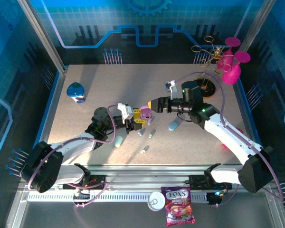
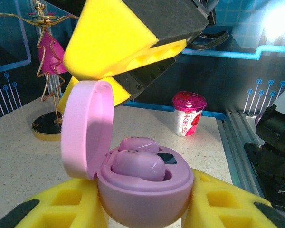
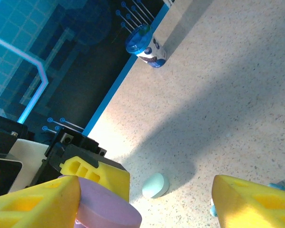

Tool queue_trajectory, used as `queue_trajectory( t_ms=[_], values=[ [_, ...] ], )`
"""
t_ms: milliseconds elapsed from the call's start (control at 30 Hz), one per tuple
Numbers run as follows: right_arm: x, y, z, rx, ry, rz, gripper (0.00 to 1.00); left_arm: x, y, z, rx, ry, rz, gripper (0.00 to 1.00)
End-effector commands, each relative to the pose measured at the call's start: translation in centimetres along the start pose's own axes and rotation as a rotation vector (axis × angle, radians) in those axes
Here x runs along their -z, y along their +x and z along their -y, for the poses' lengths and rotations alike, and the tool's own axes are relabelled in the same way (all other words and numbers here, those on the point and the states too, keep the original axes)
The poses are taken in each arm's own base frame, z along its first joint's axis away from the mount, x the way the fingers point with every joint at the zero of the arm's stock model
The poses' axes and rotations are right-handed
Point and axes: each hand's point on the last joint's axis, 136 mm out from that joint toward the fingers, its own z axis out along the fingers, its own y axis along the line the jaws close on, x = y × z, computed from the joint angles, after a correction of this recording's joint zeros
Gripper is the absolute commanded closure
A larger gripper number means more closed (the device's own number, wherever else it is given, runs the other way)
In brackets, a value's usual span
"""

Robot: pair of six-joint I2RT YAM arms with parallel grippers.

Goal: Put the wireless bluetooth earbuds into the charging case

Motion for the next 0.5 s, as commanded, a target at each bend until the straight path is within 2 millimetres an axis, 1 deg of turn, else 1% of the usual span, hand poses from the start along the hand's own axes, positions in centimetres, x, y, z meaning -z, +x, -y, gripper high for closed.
queue_trajectory(
  t_ms=[0, 167, 267, 367, 467],
  values=[
    [-0.1, 1.4, -0.8, 0.006, -0.036, -0.066, 0.27, 0.0, -2.7, -0.4, -0.051, -0.03, 0.066, 0.79],
    [0.3, 2.4, -1.5, 0.037, -0.05, -0.075, 0.27, -0.2, -2.9, -1.7, -0.017, -0.083, 0.079, 0.79],
    [0.7, 2.2, -2.0, 0.054, -0.058, -0.057, 0.27, -0.4, -3.2, -2.1, -0.014, -0.097, 0.1, 0.79],
    [1.2, 1.3, -2.7, 0.022, -0.088, -0.009, 0.26, -0.5, -3.3, -2.2, -0.016, -0.099, 0.113, 0.79],
    [1.7, -0.1, -3.2, -0.126, -0.16, 0.051, 0.28, -0.4, -3.6, -2.2, -0.031, -0.101, 0.133, 0.79]
  ],
)
